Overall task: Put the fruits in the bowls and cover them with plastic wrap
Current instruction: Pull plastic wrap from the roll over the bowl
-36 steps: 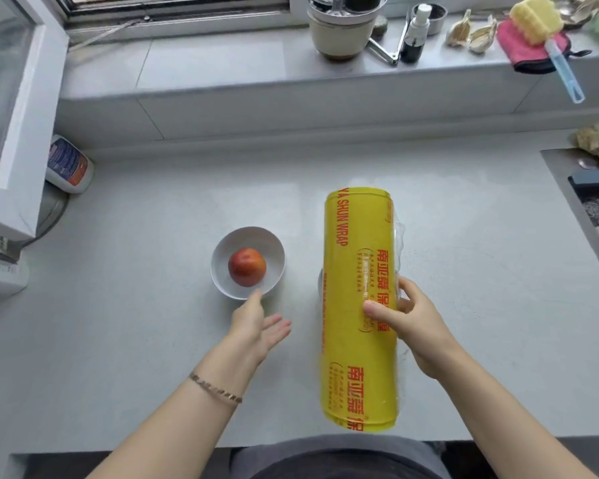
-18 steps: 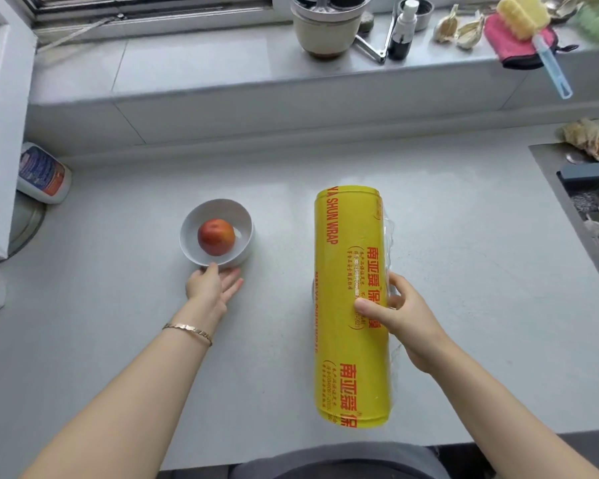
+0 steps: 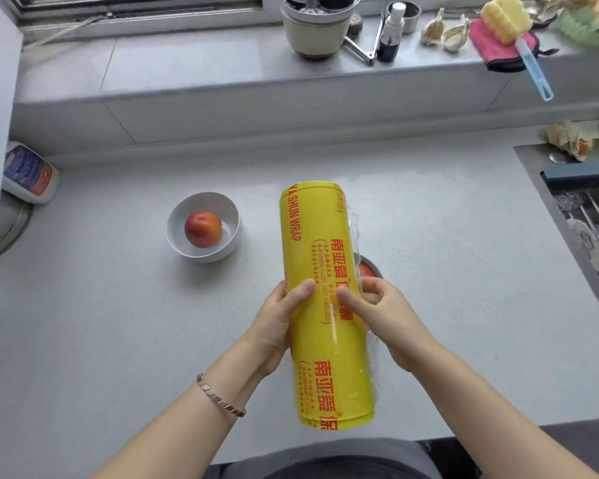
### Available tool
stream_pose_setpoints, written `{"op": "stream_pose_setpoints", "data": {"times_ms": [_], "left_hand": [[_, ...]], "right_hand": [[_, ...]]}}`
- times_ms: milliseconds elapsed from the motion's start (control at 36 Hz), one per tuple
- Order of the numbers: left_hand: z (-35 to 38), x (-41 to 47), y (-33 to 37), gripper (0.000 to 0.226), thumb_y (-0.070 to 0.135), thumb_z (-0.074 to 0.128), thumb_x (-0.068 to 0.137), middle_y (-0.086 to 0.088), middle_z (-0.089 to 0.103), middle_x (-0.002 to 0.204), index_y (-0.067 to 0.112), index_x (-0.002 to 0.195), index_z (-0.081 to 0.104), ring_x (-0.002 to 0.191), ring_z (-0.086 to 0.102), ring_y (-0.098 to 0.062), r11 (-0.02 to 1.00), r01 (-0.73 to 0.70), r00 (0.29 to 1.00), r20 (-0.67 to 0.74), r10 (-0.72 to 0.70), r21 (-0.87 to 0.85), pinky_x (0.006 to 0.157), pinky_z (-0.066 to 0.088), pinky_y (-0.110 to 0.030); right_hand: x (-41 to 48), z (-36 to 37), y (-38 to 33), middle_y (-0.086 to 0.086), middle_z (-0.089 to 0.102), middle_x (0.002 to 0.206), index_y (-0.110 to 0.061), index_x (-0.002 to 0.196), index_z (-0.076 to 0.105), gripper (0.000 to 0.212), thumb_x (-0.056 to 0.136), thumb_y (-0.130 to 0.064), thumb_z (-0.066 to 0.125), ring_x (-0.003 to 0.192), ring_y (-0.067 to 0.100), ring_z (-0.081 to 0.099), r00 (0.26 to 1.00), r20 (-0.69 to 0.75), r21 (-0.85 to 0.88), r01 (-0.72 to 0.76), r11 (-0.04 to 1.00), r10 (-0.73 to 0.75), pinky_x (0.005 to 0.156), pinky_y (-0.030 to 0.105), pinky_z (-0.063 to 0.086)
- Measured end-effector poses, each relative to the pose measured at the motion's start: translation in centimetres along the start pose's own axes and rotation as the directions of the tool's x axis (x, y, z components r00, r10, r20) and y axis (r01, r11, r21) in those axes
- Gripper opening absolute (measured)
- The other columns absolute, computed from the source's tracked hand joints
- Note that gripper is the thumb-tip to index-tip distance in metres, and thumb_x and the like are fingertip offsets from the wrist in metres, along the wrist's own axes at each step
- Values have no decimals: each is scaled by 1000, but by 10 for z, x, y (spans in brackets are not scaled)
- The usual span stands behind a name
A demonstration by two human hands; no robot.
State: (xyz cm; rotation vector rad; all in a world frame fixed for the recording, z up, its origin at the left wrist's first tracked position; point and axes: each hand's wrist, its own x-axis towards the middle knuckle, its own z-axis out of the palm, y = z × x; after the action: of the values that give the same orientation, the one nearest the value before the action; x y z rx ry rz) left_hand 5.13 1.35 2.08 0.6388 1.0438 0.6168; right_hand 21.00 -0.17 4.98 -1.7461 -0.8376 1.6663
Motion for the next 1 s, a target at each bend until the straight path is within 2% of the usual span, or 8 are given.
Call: {"op": "stream_pose_setpoints", "data": {"times_ms": [83,194,444,667,778,861,944,1000], "left_hand": [[4,-2,1,104,66,79,44,-13,65,119,15,130,50,107,63,-33,998,-16,1000,-12,15,-62,90,51,-51],[1,-2,5,106,67,80,41,-13,66,117,15,129,50,104,65,-32,996,-38,998,-58,33,-82,84,54,-46],[-1,-7,7,104,64,79,45,-13,64,120,15,132,47,107,63,-33,998,-48,999,0,48,27,89,52,-50],[1,-14,9,90,44,86,47,-12,65,119,12,125,53,108,62,-30,999,-17,981,196,11,32,84,54,-41],[14,-11,6,100,48,88,41,-11,65,120,14,127,49,107,63,-29,997,-37,991,127,28,65,82,55,-39],[21,-7,3,108,52,87,38,-11,63,121,17,130,45,107,63,-29,996,-47,998,41,44,79,85,54,-43],[25,-2,2,115,57,87,32,-11,63,121,18,131,42,106,63,-30,990,-47,995,-84,58,130,90,51,-52],[28,0,5,115,58,86,32,-10,63,119,18,130,42,104,64,-30,983,-47,986,-148,74,175,89,51,-53]], "right_hand": [[0,-3,1,4,72,99,-7,103,63,56,72,-53,56,91,15,68,999,10,50,-32,998,31,77,29,56],[-3,-10,2,9,72,101,-3,104,66,38,89,-34,52,91,18,66,991,110,124,-89,988,76,83,29,53],[1,-21,9,12,67,86,1,98,68,21,87,-15,58,67,13,62,964,212,296,-218,930,158,62,19,56],[-5,-44,6,8,65,75,2,90,68,23,90,-16,55,55,8,57,944,263,185,-253,950,201,55,15,53],[-6,-40,5,1,45,61,-11,68,48,33,99,-18,37,51,8,40,981,146,53,-138,989,129,53,17,44],[-4,-35,7,1,37,63,-15,68,33,32,99,-16,28,51,9,31,999,-35,-13,29,999,-30,50,20,30],[0,-34,15,4,46,76,-17,79,37,23,99,-22,28,61,14,41,944,-252,-163,174,971,-212,57,26,35],[0,-35,17,3,48,75,-13,87,38,18,100,-21,28,63,15,44,890,-332,-209,253,945,-312,57,20,38]]}}
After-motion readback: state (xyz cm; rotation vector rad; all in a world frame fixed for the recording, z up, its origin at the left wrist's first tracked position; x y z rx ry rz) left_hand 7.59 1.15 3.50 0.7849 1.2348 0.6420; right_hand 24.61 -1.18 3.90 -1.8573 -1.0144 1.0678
